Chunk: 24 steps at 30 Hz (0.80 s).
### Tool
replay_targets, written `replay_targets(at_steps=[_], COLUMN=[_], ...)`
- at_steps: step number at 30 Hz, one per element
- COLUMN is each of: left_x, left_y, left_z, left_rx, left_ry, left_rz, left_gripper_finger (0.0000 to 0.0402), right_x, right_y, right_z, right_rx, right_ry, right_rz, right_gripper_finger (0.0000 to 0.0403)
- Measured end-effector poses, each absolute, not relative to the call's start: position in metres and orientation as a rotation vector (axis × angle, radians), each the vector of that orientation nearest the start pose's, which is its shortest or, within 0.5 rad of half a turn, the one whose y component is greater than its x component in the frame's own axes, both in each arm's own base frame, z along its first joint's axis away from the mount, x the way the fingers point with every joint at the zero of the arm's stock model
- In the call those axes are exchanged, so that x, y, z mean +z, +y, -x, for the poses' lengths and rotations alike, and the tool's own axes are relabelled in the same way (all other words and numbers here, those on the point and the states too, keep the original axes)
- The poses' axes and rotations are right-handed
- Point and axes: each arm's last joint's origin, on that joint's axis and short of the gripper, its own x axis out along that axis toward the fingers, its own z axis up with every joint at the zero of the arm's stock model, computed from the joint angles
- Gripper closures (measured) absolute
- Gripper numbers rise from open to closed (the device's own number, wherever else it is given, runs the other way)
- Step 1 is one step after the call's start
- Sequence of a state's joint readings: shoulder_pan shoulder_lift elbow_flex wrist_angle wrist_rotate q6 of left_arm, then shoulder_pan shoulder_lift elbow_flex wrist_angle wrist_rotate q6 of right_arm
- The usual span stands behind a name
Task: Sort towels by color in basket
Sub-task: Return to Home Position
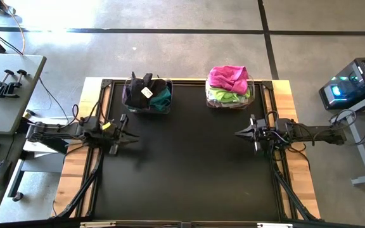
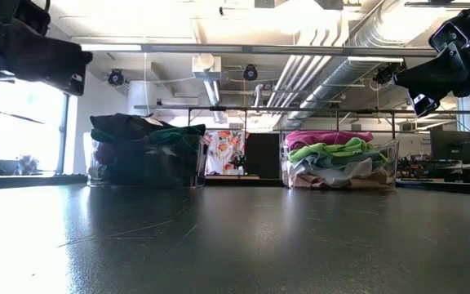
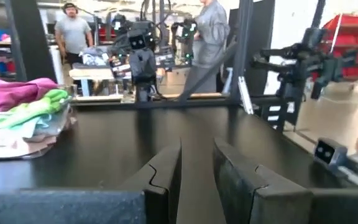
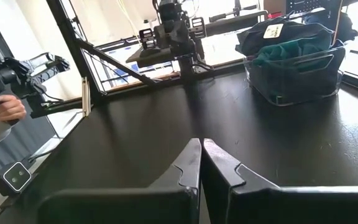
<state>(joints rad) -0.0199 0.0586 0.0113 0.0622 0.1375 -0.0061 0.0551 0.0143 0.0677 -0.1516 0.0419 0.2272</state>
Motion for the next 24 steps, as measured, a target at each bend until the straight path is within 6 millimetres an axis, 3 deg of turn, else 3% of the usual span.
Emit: replay_targets(at_steps=[8,24], left_x=[0.1668,0.1645], left_y=[-0.0026,-0.0025], left_z=[-0.0983,-0.1002], left_rx=[-0.008,0.0], left_ry=[-0.001,0.029], left_rz=[-0.015,0.022], left_gripper_finger=[0.0323,0.0323], right_x=[0.1708,0.1708], right_y=[0.004,0.0039], right_z=[-0.0936,-0.0936], right_rx=[0.002,0.002], right_ry=[0.099,0.099], right_rz=[-0.222,-0.202], right_gripper_finger=[0.0402,0.0402])
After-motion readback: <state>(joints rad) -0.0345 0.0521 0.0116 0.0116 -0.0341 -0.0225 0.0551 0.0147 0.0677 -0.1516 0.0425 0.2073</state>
